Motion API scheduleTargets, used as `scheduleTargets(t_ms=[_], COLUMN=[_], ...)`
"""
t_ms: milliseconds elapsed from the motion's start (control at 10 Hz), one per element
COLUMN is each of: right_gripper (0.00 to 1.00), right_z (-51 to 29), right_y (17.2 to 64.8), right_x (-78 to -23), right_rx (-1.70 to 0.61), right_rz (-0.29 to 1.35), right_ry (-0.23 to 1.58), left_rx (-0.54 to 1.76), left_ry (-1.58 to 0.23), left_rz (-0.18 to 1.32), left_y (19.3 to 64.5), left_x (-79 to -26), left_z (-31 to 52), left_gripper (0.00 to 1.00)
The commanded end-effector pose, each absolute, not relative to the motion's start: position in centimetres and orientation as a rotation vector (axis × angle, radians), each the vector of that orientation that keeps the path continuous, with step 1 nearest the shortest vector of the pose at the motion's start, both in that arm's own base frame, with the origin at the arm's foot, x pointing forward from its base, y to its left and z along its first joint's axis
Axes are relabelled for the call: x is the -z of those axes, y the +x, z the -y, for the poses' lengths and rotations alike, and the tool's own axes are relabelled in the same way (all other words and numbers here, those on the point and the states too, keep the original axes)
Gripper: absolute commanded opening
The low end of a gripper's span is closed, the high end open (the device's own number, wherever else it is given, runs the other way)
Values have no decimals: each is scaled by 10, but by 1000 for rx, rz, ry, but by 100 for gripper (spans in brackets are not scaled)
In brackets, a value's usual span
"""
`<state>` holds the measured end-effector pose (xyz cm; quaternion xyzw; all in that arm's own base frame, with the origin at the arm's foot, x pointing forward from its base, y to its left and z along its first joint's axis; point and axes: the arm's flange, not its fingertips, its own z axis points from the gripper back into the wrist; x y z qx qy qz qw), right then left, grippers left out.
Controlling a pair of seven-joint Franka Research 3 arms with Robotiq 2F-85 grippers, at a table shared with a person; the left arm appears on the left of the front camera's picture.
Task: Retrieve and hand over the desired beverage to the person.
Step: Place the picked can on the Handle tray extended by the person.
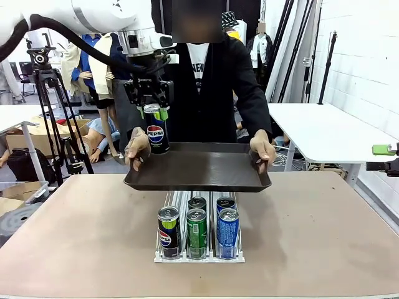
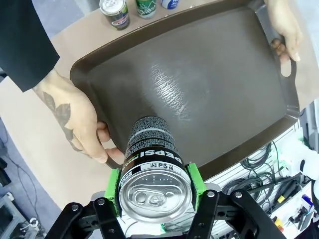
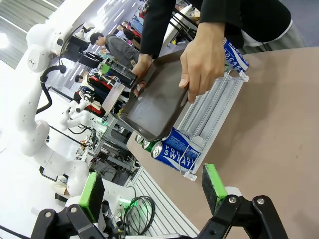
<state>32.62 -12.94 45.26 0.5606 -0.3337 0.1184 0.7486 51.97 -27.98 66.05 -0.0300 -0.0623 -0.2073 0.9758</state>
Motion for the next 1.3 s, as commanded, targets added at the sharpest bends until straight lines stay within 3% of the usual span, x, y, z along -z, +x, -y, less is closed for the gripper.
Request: scheduleTargets(t_ms=[0, 1200], right_gripper=[100, 100], right_z=[128, 128], right_y=[329, 329], right_x=[-453, -453], right_rx=[-266, -266], right_rz=[763, 763], right_ry=[1243, 1243], left_rx=[410, 426], left_ry=[-35, -52], left_rz=[114, 58], left_y=[526, 517], left_x=[-665, -597], left_z=[278, 275], left_gripper=[0, 0])
